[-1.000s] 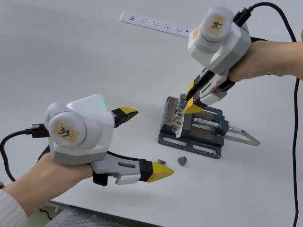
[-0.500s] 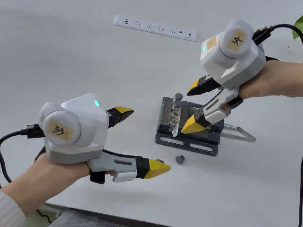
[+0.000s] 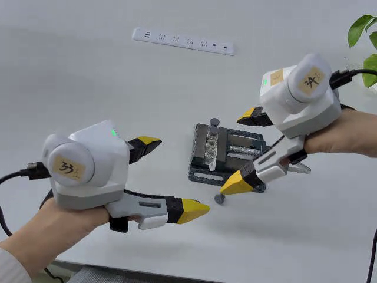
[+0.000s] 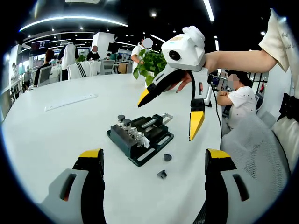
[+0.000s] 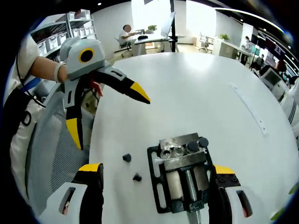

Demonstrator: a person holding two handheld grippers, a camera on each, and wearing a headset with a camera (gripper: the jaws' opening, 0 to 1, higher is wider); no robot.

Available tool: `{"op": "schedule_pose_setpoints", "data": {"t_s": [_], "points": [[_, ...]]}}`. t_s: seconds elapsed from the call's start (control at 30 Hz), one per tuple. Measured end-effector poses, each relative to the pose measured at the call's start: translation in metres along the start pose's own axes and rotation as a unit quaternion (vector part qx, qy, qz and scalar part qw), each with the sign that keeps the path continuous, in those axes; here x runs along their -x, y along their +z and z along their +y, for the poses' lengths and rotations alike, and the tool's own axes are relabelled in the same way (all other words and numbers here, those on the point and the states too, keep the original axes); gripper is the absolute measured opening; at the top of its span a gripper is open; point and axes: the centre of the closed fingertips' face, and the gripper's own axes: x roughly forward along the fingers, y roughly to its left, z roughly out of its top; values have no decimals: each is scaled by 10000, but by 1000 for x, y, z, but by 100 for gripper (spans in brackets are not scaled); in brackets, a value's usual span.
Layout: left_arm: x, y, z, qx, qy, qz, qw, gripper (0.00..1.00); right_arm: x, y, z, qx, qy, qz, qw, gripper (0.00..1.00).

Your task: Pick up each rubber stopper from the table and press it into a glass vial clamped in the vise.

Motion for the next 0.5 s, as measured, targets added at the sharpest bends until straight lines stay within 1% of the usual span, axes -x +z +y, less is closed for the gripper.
{"op": "schedule_pose_setpoints", "data": {"t_s": [0.1, 0.2, 0.3, 0.4, 0.43, 0.5], "points": [[0, -1, 0, -3, -11, 21, 10000, 88, 3, -3, 3, -136, -36, -122, 9998, 93], [0, -3, -1, -12, -9, 78, 10000, 87, 6, -9, 8, -203, -66, -156, 9997, 93], [-1, -6, -2, -49, -17, 151, 9999, 86, 9, -14, 10, -287, -126, -251, 9992, 92], [-3, -12, -1, -9, 15, 243, 9997, 83, 12, -21, 14, -400, -158, -305, 9986, 92], [-4, -13, -2, 13, 6, 287, 9996, 82, 12, -23, 15, -434, -168, -312, 9984, 92], [-6, -19, -3, -3, 34, 403, 9992, 80, 15, -28, 20, -495, -190, -338, 9980, 91]]}}
